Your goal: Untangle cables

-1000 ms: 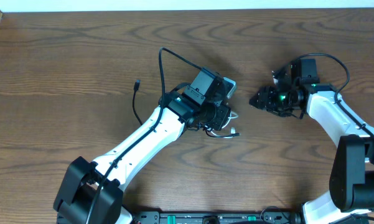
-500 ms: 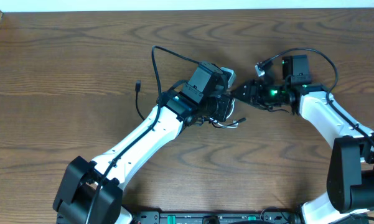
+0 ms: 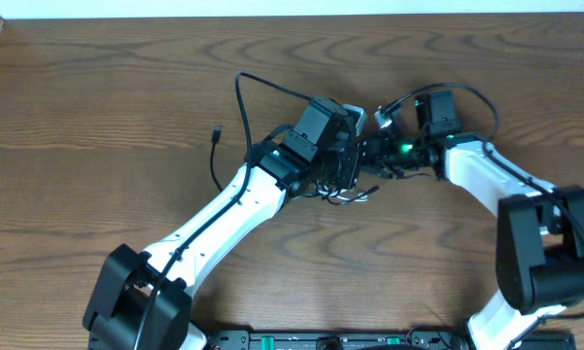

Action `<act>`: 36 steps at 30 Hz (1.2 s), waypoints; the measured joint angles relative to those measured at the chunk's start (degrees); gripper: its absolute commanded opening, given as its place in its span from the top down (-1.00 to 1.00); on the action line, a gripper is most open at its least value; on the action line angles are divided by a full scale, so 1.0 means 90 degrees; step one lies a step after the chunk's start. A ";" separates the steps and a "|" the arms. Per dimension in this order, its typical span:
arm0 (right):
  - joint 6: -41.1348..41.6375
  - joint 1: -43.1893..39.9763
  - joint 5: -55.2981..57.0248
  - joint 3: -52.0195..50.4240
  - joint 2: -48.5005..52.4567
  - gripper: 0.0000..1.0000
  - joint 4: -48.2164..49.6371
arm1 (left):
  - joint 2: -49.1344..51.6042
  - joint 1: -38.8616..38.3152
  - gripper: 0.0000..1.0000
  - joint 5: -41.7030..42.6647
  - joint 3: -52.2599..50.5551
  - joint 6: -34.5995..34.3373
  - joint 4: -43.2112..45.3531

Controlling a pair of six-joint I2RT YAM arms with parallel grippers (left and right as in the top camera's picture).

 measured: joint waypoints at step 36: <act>0.1299 -0.1112 0.0192 -0.0010 0.0216 0.98 0.1770 | 0.0000 0.1307 0.21 0.0209 -0.0318 0.1460 -0.2688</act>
